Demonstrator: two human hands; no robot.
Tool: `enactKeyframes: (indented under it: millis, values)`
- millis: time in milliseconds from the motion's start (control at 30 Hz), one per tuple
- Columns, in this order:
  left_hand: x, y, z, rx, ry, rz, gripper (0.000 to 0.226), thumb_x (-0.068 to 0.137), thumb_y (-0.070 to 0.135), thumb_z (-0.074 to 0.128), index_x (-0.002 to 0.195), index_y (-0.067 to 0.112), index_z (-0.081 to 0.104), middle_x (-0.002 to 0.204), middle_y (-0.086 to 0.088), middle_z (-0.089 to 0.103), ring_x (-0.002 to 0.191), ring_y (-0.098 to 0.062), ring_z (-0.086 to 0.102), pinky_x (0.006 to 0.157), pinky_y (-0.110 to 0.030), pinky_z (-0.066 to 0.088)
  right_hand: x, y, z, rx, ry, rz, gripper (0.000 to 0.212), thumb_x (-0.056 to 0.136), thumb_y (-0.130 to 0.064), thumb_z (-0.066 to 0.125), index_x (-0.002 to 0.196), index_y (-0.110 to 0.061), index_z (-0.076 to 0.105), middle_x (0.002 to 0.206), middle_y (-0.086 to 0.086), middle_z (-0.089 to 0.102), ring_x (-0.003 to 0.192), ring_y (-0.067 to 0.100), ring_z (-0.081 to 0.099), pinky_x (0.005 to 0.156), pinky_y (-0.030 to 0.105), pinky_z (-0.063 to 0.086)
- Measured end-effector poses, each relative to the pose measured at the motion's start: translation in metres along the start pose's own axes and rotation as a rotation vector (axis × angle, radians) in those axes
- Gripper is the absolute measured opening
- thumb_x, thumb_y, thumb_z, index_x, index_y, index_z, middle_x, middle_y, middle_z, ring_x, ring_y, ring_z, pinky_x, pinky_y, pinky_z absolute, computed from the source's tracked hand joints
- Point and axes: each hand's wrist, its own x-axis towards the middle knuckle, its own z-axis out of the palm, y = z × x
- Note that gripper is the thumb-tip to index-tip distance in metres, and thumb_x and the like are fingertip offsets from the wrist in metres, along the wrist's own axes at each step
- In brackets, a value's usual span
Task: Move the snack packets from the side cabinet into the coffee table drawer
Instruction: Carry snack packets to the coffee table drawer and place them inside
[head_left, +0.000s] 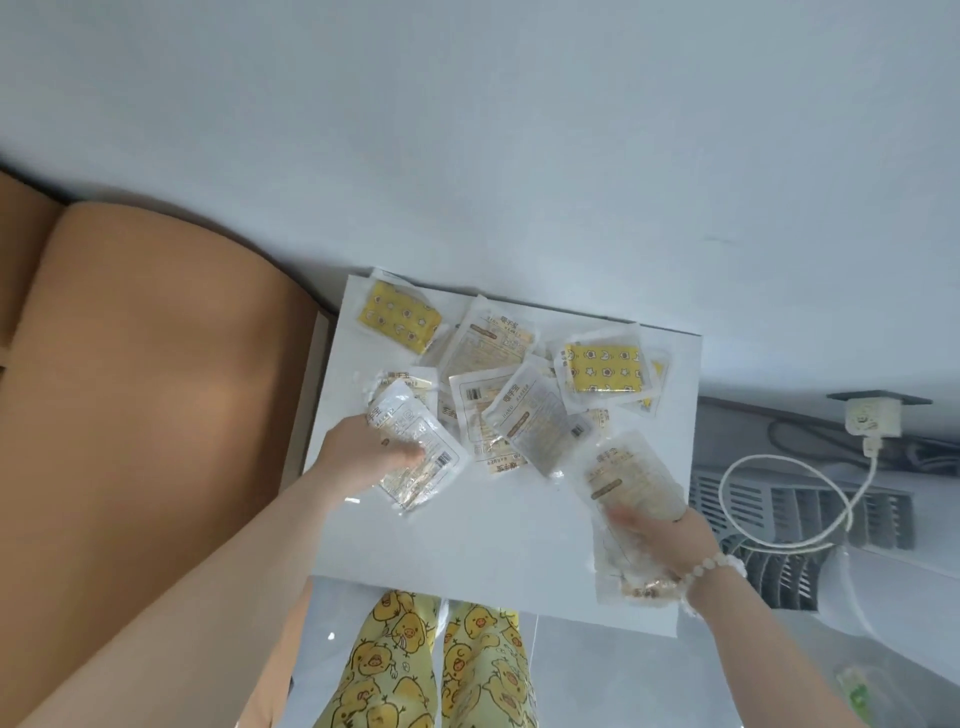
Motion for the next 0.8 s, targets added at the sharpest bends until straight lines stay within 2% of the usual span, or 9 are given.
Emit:
enactKeyframes:
  millis: [100, 200, 300, 400, 467, 533, 667, 700, 800]
  values:
    - [-0.031, 0.011, -0.008, -0.083, -0.005, 0.023, 0.034, 0.070, 0.032, 0.082, 0.076, 0.008, 0.059, 0.066, -0.004, 0.053, 0.060, -0.017, 0.049, 0.055, -0.025, 0.035, -0.026, -0.016, -0.013, 0.009, 0.041, -0.007, 0.047, 0.077, -0.027, 0.076, 0.112, -0.002, 0.058, 0.096, 0.008, 0.058, 0.086, 0.023, 0.054, 0.062, 0.018, 0.041]
    - [-0.063, 0.032, -0.021, -0.156, 0.012, 0.074, 0.041, 0.069, 0.031, 0.083, 0.093, 0.002, 0.067, 0.080, -0.005, 0.064, 0.068, -0.017, 0.057, 0.060, -0.025, 0.041, -0.066, -0.050, -0.024, -0.023, 0.044, -0.053, 0.040, 0.085, -0.024, 0.069, 0.117, -0.005, 0.055, 0.113, 0.015, 0.060, 0.096, 0.027, 0.057, 0.059, 0.016, 0.046]
    - [-0.091, 0.058, -0.035, -0.196, 0.013, 0.121, 0.042, 0.070, 0.031, 0.082, 0.099, 0.004, 0.067, 0.080, 0.000, 0.062, 0.068, -0.014, 0.057, 0.057, -0.020, 0.041, -0.108, -0.090, -0.029, -0.207, -0.011, -0.176, 0.039, 0.096, -0.032, 0.044, 0.134, -0.022, 0.040, 0.124, -0.003, 0.052, 0.118, 0.020, 0.050, 0.089, 0.020, 0.044]
    - [-0.115, 0.079, -0.048, -0.213, 0.011, 0.169, 0.047, 0.068, 0.036, 0.082, 0.102, 0.007, 0.067, 0.084, 0.000, 0.062, 0.071, -0.012, 0.057, 0.055, -0.019, 0.041, -0.130, -0.116, -0.037, -0.173, -0.025, -0.235, 0.028, 0.090, -0.032, 0.057, 0.114, -0.021, 0.049, 0.118, 0.001, 0.060, 0.103, 0.021, 0.057, 0.082, 0.028, 0.046]
    - [-0.132, 0.088, -0.054, -0.232, 0.003, 0.200, 0.050, 0.065, 0.038, 0.082, 0.102, 0.008, 0.067, 0.085, 0.001, 0.061, 0.074, -0.013, 0.058, 0.060, -0.024, 0.045, -0.140, -0.130, -0.040, -0.061, -0.032, -0.208, 0.046, 0.078, -0.038, 0.073, 0.112, -0.010, 0.057, 0.115, 0.013, 0.064, 0.095, 0.026, 0.060, 0.082, 0.034, 0.049]
    - [-0.149, 0.090, -0.061, -0.244, -0.009, 0.220, 0.050, 0.064, 0.040, 0.082, 0.101, 0.010, 0.068, 0.090, 0.002, 0.063, 0.080, -0.012, 0.060, 0.071, -0.031, 0.053, -0.152, -0.142, -0.039, 0.022, -0.086, -0.208, 0.055, 0.071, -0.041, 0.079, 0.108, -0.005, 0.060, 0.099, 0.011, 0.067, 0.089, 0.028, 0.063, 0.081, 0.035, 0.051]
    - [-0.177, 0.073, -0.084, -0.367, 0.035, 0.219, 0.032, 0.072, 0.028, 0.080, 0.101, 0.019, 0.071, 0.104, 0.004, 0.070, 0.095, -0.010, 0.065, 0.081, -0.025, 0.054, -0.180, -0.167, -0.026, -0.014, -0.153, -0.275, 0.045, 0.077, -0.033, 0.077, 0.104, -0.005, 0.055, 0.081, 0.005, 0.059, 0.068, 0.018, 0.055, 0.051, 0.023, 0.042]
    - [-0.183, 0.067, -0.091, -0.402, 0.053, 0.213, 0.028, 0.073, 0.026, 0.080, 0.098, 0.020, 0.070, 0.103, 0.005, 0.070, 0.097, -0.011, 0.065, 0.084, -0.024, 0.053, -0.186, -0.175, -0.021, -0.015, -0.168, -0.282, 0.044, 0.077, -0.031, 0.076, 0.106, -0.005, 0.054, 0.085, 0.007, 0.059, 0.070, 0.020, 0.055, 0.052, 0.024, 0.042]
    - [-0.204, 0.047, -0.110, -0.518, 0.075, 0.187, 0.023, 0.076, 0.020, 0.079, 0.096, 0.020, 0.068, 0.095, 0.007, 0.068, 0.092, -0.010, 0.063, 0.074, -0.016, 0.049, -0.204, -0.194, 0.004, -0.114, -0.205, -0.325, 0.061, 0.075, -0.028, 0.078, 0.122, 0.004, 0.053, 0.119, 0.019, 0.060, 0.100, 0.031, 0.060, 0.083, 0.037, 0.050]
